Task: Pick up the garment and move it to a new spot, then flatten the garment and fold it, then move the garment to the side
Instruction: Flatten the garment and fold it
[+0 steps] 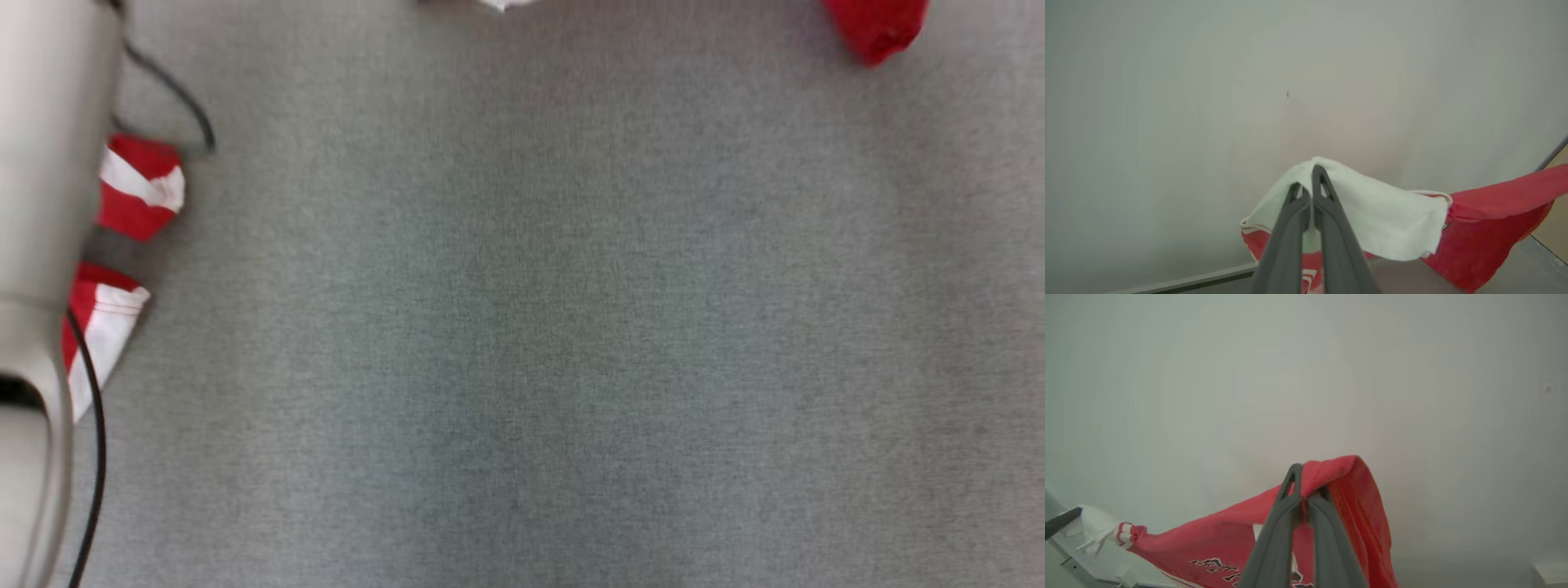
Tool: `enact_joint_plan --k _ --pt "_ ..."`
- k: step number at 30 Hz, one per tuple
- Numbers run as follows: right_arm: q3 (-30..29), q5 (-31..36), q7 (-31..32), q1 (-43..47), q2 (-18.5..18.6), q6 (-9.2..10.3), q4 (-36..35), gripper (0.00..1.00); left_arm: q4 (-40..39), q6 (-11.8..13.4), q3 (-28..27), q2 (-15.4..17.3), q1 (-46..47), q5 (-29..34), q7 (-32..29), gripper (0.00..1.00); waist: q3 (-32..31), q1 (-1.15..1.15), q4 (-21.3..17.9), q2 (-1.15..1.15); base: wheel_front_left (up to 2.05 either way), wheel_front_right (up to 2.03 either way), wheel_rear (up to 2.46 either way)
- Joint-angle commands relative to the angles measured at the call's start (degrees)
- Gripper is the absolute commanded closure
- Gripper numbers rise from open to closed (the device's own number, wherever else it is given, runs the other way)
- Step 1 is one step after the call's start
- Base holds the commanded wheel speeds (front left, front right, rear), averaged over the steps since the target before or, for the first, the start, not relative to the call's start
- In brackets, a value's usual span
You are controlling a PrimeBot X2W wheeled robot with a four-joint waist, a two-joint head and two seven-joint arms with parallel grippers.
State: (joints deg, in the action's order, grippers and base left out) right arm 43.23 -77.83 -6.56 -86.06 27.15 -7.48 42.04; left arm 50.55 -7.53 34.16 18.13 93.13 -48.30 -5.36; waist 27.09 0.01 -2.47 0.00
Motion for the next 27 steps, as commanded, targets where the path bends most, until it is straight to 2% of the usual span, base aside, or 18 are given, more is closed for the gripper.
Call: enact_joint_plan --k 1,5,10,18,22,27 --pt "1.34 -0.63 0.29 3.57 0.87 -0.01 -0.94 1.0 -0.88 0.12 1.86 1.32 -3.18 -1.78 -1.56 1.0 -2.78 -0.01 0.05 0.0 0.0 0.0 0.0" --pt "5.26 -2.61 2.25 11.76 1.44 -0.01 -3.33 1.0 -4.04 0.12 6.59 4.29 -11.95 -6.65 -7.56 1.0 -8.27 -0.01 -0.02 0.0 0.0 0.0 0.0" --pt "10.92 -4.64 7.25 21.18 3.14 -0.01 -6.77 1.0 -9.16 0.12 11.97 9.01 -21.88 -12.75 -18.26 1.0 -15.73 -0.01 -0.14 0.0 0.0 0.0 0.0" --pt "18.57 -8.94 17.27 34.13 9.07 -0.01 -14.88 1.0 -22.72 0.27 18.75 17.15 -36.13 -20.42 -34.44 1.0 -25.14 -0.01 0.27 0.0 0.0 0.0 0.0" --pt "21.5 -10.9 22.09 39.36 13.06 -0.01 -19.58 1.0 -31.73 2.78 20.66 21.06 -42.56 -23.88 -40.59 1.0 -27.67 -0.01 0.3 0.0 0.0 0.0 0.0" --pt "24.41 -13.33 28.04 43.96 18.49 -0.01 -25.54 1.0 -45.86 8.28 22.48 26.56 -49.71 -28.02 -46.27 1.0 -28.45 -0.01 -0.18 0.0 0.0 0.0 0.0"
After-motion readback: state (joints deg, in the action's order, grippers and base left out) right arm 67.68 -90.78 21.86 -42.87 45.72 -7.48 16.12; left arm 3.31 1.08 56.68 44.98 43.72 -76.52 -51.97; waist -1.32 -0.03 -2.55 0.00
